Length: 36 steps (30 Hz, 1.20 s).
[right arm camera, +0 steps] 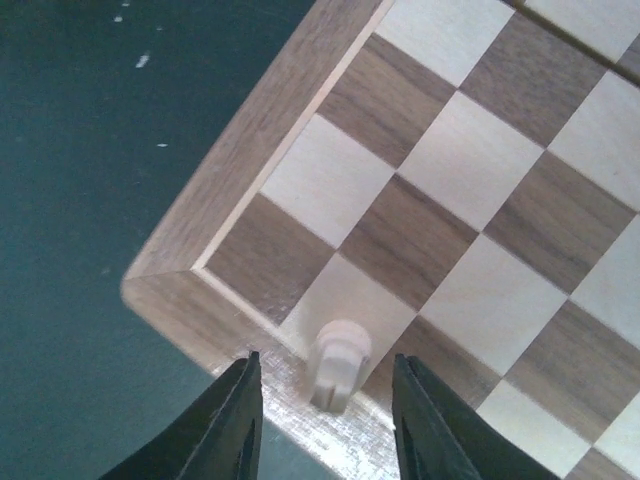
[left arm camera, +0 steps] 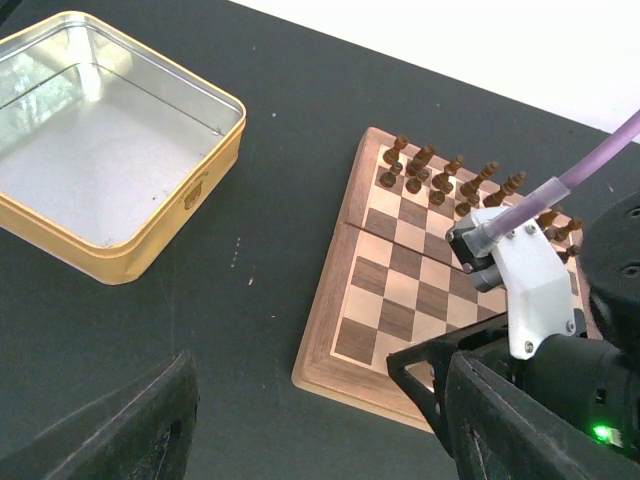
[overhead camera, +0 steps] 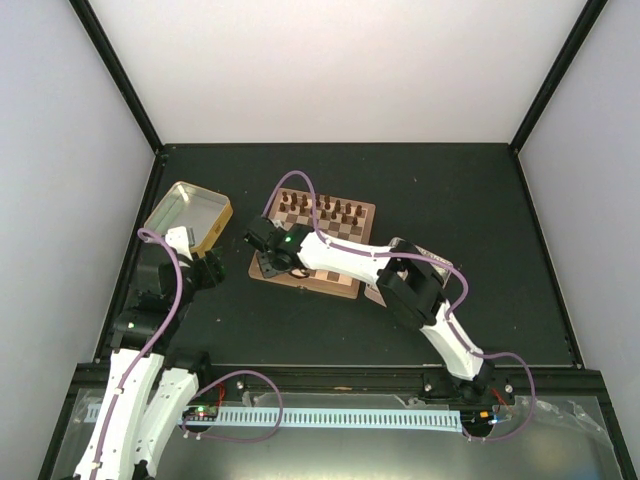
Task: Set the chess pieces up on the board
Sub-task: Place the chess piece on the chessboard, then pick up the chess piece from the storage box.
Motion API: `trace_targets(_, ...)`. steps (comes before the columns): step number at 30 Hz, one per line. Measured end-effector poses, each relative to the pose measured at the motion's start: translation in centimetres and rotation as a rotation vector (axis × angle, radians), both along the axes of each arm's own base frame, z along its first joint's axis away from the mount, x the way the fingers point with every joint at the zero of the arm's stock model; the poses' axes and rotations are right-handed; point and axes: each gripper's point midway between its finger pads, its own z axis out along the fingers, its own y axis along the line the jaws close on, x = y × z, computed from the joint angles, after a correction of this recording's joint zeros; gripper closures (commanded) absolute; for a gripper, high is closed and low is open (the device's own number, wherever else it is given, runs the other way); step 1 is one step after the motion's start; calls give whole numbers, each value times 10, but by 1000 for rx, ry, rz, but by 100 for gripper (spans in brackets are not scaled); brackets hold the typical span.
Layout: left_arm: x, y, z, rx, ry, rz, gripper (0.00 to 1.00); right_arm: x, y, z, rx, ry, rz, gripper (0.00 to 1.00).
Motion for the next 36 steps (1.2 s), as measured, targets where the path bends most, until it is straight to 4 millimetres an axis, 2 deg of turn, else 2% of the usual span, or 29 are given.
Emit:
trace_targets(3,1,0,-1,0,4,0,30,-5,2,10,38,15,25,61)
trace_targets(7,1,-1,-2,-1,10,-4,29,-15,-12,50,135,6,36,61)
trace_targets(9,1,-1,-2,-3,10,-7,29,-17,-29,77,191,-19,23,60)
trace_targets(12,1,-4,-2,-7,10,-19,28,-16,-69,114,265,-80,-38,60)
trace_targets(15,0,-6,-2,-12,9,-33,28,-14,-119,128,287,-131,-134,60)
trace_targets(17,0,-8,-1,-17,6,-45,28,-16,-160,122,268,-145,-215,59)
trace_targets(18,0,-9,0,-18,3,-50,27,-18,-186,113,246,-146,-265,58)
trace_targets(20,1,-12,3,-24,-10,-65,26,-21,-224,100,210,-146,-349,58)
trace_targets(24,4,-16,9,-29,-39,-87,26,-25,-284,70,131,-114,-484,59)
trace_targets(28,7,-18,13,-32,-55,-99,26,-29,-321,41,63,-61,-575,64)
trace_targets(30,9,-19,13,-34,-57,-103,26,-32,-332,29,34,-37,-601,69)
trace_targets(36,15,-21,12,-39,-52,-109,26,-30,-342,-2,-29,33,-614,81)
